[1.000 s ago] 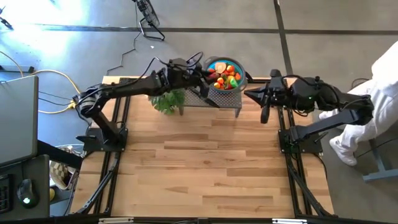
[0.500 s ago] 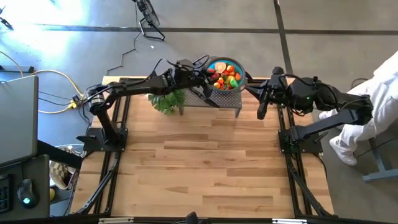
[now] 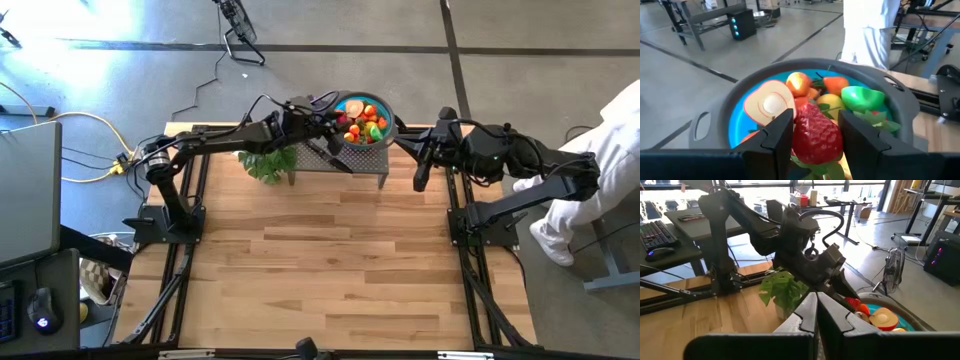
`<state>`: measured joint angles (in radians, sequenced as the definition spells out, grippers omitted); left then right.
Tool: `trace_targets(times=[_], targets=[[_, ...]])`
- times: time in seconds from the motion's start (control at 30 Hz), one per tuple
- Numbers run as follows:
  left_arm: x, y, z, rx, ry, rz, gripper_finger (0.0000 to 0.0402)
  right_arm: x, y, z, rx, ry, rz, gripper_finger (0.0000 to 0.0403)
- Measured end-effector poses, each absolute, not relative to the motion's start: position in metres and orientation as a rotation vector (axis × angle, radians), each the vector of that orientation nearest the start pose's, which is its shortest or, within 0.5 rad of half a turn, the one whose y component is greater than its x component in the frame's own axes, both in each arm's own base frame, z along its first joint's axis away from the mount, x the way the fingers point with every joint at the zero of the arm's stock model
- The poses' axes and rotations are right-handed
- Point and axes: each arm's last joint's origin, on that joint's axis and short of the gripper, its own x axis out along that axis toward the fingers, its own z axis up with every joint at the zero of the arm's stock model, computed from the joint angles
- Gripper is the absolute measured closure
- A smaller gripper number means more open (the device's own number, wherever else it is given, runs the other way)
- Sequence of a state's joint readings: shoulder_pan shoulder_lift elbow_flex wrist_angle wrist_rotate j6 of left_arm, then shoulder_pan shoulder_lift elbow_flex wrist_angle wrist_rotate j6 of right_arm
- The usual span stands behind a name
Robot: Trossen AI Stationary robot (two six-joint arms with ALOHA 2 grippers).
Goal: Pick & Place Fruit
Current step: Put the red strawberry in the blue bowl on the shelf, then return to Home Position
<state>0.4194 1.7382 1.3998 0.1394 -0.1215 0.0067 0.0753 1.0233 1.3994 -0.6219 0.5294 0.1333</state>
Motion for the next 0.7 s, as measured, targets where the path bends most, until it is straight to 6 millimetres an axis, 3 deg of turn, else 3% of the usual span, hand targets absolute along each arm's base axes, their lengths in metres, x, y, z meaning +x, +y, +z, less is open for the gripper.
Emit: trace_targets(times=[0.47, 0.7], targets=[[0.382, 0.174, 0.307, -0.035, 0.201, 0.536, 0.0259, 0.179, -0.001, 0.452, 0.056, 0.209, -0.467, 0.0400], [0.383, 0.174, 0.306, -0.036, 0.202, 0.532, 0.0198, 0.179, -0.001, 0.452, 0.056, 0.209, -0.466, 0.0400]])
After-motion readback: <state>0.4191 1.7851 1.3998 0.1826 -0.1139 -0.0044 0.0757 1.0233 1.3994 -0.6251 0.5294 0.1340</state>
